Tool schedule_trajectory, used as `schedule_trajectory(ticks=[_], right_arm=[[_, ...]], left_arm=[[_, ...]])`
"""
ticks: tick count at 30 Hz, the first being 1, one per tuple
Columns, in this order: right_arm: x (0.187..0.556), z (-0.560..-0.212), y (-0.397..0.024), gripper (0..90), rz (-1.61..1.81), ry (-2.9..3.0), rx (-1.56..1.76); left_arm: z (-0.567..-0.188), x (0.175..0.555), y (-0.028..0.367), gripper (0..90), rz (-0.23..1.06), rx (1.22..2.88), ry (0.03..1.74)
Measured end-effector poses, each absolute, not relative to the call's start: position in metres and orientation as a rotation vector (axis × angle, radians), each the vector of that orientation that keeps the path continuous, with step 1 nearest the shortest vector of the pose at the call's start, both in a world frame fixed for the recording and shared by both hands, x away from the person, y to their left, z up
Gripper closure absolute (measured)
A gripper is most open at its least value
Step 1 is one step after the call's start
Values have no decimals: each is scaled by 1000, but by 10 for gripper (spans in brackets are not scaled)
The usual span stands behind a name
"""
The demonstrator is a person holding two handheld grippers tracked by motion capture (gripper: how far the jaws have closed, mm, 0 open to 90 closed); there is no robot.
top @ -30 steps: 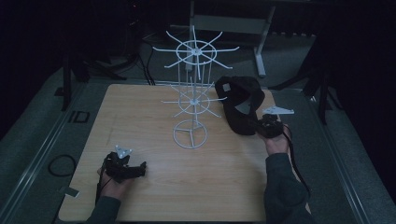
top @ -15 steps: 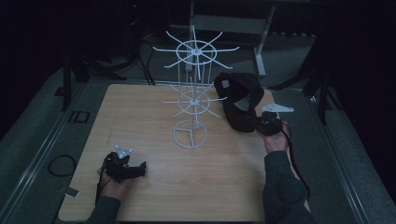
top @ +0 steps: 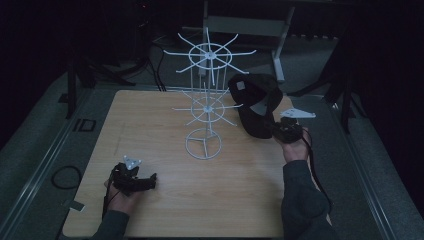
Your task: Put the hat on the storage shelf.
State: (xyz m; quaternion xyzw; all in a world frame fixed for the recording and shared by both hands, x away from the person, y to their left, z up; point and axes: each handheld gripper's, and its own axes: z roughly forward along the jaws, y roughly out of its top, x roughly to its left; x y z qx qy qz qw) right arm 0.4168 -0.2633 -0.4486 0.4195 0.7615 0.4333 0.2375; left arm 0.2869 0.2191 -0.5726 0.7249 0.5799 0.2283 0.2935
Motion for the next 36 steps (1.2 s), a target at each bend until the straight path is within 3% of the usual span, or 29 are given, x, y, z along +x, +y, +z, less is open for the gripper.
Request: schedule_trajectory(ticks=[36], right_arm=[[411, -420, -252, 867, 1222, 2062, 1033]], left_arm=[[-572, 287, 219, 15, 607, 1931, 1544]])
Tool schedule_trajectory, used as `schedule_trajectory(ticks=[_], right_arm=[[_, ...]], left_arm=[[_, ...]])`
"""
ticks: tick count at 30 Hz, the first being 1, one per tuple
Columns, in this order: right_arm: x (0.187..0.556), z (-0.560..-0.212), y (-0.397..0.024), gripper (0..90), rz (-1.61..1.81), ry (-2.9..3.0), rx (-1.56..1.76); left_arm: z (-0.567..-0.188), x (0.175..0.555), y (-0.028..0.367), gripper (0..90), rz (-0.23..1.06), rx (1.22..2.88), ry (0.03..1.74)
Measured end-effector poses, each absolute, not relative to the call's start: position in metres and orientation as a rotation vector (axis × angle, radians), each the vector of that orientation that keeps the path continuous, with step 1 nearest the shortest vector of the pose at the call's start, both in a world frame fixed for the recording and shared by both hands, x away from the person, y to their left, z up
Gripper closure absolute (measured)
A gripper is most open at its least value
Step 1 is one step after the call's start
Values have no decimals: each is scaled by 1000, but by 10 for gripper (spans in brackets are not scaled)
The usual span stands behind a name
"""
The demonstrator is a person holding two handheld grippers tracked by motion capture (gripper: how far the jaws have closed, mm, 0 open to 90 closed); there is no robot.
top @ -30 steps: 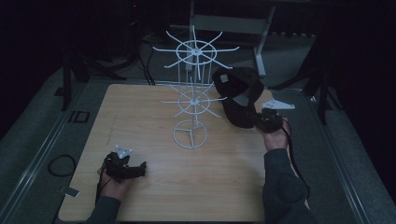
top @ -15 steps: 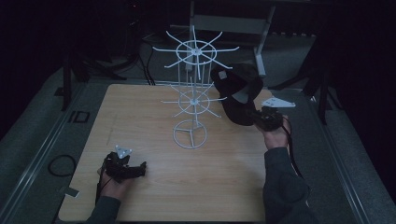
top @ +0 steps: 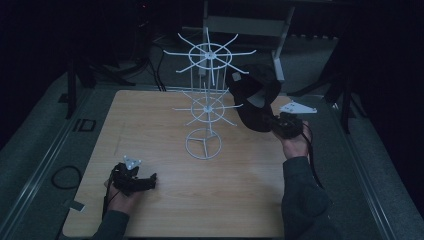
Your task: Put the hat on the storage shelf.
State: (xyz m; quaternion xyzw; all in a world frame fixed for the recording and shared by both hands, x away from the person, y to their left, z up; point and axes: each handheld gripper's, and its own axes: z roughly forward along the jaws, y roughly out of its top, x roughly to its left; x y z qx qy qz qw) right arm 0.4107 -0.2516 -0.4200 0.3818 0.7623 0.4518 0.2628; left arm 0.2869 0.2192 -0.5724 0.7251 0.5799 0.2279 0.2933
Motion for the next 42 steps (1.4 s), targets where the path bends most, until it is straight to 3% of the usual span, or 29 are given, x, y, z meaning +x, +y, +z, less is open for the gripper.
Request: schedule_trajectory(ticks=[42], right_arm=[[405, -404, -250, 867, 1292, 2001, 1001]], left_arm=[[-573, 287, 219, 15, 607, 1927, 1546]])
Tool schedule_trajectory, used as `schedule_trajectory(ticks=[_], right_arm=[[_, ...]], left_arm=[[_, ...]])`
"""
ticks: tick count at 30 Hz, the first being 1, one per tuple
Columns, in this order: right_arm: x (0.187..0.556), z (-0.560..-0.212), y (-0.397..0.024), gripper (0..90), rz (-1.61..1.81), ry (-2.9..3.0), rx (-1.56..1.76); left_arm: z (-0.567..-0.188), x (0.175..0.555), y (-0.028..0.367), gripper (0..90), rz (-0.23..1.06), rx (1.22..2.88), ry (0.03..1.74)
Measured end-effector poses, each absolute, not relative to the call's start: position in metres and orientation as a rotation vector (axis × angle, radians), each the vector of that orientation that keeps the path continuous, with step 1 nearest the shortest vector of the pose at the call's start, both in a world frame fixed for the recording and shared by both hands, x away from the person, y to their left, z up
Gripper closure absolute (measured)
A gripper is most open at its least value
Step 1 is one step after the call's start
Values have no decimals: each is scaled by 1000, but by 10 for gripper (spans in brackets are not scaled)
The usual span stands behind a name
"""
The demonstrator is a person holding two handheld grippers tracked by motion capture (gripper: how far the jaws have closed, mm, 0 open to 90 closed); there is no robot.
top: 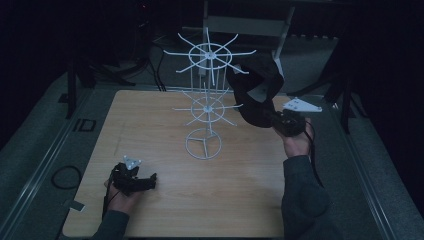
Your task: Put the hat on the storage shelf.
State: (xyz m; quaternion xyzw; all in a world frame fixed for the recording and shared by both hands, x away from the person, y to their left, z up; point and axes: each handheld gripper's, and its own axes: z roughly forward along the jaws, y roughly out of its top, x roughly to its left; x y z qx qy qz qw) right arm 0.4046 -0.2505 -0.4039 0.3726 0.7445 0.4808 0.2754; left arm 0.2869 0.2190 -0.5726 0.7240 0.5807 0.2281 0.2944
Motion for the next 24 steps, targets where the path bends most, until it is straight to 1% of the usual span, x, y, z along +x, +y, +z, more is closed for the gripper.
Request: schedule_trajectory(ticks=[24], right_arm=[[401, -400, -251, 867, 1336, 1959, 989]], left_arm=[[-572, 287, 219, 15, 607, 1930, 1545]])
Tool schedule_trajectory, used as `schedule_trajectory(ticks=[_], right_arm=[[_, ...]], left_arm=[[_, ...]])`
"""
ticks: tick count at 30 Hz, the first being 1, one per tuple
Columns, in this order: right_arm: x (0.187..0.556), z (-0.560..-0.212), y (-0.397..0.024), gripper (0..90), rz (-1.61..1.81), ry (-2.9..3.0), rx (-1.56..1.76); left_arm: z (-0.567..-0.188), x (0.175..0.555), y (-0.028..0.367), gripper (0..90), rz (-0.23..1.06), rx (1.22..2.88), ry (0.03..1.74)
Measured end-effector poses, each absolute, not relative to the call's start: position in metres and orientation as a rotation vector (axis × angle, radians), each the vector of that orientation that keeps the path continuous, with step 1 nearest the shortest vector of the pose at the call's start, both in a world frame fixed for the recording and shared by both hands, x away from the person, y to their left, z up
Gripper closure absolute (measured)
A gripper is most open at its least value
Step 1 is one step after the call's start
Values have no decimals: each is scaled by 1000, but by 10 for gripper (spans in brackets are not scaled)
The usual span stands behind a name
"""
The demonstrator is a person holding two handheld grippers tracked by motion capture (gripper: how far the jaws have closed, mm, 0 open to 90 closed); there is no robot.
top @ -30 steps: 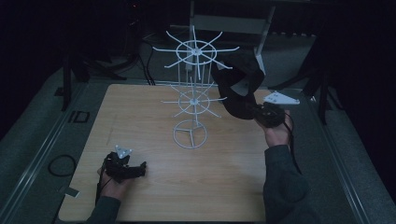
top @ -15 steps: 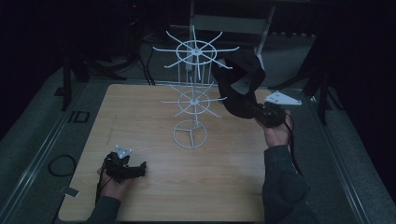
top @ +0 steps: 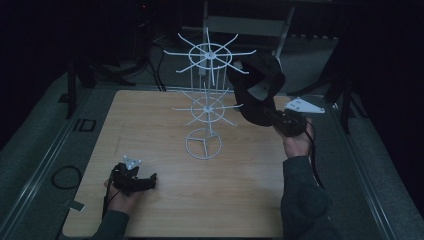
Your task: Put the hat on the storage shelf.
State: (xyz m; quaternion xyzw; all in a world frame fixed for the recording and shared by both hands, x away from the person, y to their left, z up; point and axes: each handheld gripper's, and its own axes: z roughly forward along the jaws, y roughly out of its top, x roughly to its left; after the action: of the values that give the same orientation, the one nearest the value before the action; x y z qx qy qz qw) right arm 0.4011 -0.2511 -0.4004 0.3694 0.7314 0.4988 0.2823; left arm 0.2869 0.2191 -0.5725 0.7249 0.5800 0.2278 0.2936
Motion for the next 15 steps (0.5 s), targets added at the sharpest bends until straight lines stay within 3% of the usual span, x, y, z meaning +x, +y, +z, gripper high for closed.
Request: schedule_trajectory(ticks=[15], right_arm=[[399, -394, -249, 866, 1351, 1944, 976]], left_arm=[[-572, 287, 219, 15, 608, 1935, 1542]])
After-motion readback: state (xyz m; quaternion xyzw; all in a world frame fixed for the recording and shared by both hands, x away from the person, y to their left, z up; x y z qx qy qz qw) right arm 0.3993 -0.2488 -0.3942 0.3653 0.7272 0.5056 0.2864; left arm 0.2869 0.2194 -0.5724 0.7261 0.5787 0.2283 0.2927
